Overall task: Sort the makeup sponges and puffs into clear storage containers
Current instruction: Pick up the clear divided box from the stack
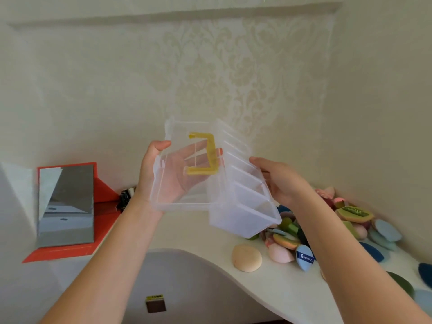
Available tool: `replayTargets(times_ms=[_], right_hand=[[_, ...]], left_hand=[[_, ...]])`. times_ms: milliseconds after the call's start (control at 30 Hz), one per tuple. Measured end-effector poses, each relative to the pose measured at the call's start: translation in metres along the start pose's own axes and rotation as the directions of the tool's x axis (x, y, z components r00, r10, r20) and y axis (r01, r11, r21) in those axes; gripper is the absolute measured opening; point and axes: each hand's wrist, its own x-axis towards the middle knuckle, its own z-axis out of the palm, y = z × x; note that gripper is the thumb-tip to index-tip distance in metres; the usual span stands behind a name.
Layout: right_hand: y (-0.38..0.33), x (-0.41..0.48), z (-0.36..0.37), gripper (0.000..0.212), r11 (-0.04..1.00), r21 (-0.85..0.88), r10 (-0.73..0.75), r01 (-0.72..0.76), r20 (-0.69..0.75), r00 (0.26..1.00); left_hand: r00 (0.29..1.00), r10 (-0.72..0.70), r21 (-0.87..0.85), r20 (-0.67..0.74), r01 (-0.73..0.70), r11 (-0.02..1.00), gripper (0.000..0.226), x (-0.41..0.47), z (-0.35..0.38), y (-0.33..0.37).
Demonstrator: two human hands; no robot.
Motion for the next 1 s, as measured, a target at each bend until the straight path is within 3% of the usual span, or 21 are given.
replayTargets(times_ms=[100, 200, 267, 333, 433, 500, 567, 633, 667, 733, 767, 867, 1000], right_hand=[[0.002, -0.001, -0.003, 0.022, 0.997, -0.061, 0.040, -0.039, 0.009, 0.999], [0.000, -0.002, -0.011, 0.029, 0.996, -0.082, 0.028, -0.034, -0.077, 0.997], [-0.002, -0.001, -0.015, 0.024, 0.994, -0.106, 0.006, -0.019, -0.120, 0.993], [-0.002, 0.001, -0.016, 0.018, 0.992, -0.126, -0.010, -0.010, -0.159, 0.987], [-0.001, 0.004, -0.009, 0.011, 0.992, -0.117, -0.069, 0.045, -0.206, 0.976], [0.001, 0.005, -0.002, 0.014, 0.989, -0.117, -0.116, 0.090, -0.239, 0.964], [0.004, 0.006, 0.005, 0.020, 0.990, -0.091, -0.133, 0.112, -0.271, 0.953], [0.010, 0.007, 0.012, 0.020, 0.991, -0.052, -0.137, 0.127, -0.298, 0.945], [0.014, 0.007, 0.016, 0.020, 0.991, -0.041, -0.135, 0.129, -0.307, 0.942], [0.024, 0.001, 0.027, 0.017, 0.991, -0.036, -0.137, 0.132, -0.299, 0.945], [0.030, -0.003, 0.033, 0.014, 0.990, -0.036, -0.144, 0.140, -0.284, 0.948], [0.044, -0.015, 0.049, 0.012, 0.982, -0.050, -0.188, 0.181, -0.240, 0.952], [0.052, -0.023, 0.051, 0.022, 0.971, -0.131, -0.214, 0.201, -0.094, 0.972]], left_hand=[[0.995, -0.096, 0.045, -0.027, 0.098, 0.994, 0.081, 0.000, -0.012, 0.004], [0.969, -0.188, 0.244, -0.158, 0.223, 0.944, 0.076, -0.005, -0.031, 0.016], [0.949, -0.141, 0.359, -0.280, 0.240, 0.902, 0.049, -0.014, -0.045, 0.022], [0.913, -0.062, 0.369, -0.403, 0.224, 0.902, 0.029, -0.020, -0.054, 0.026], [0.850, 0.103, 0.525, -0.517, 0.220, 0.822, 0.029, -0.024, -0.051, 0.024], [0.791, 0.197, 0.625, -0.579, 0.276, 0.730, 0.042, -0.028, -0.044, 0.018], [0.740, 0.173, 0.604, -0.650, 0.365, 0.708, 0.077, -0.032, -0.044, 0.007], [0.716, -0.017, 0.440, -0.698, 0.448, 0.778, 0.107, -0.037, -0.044, -0.010], [0.716, -0.128, 0.323, -0.687, 0.457, 0.829, 0.109, -0.039, -0.042, -0.020], [0.750, -0.259, 0.170, -0.609, 0.443, 0.880, 0.091, -0.040, -0.037, -0.040], [0.777, -0.260, 0.162, -0.573, 0.418, 0.894, 0.081, -0.040, -0.036, -0.046], [0.840, -0.140, 0.201, -0.525, 0.281, 0.938, 0.062, -0.039, -0.043, -0.053], [0.804, -0.074, 0.175, -0.590, 0.216, 0.961, 0.053, -0.046, -0.058, -0.041]])
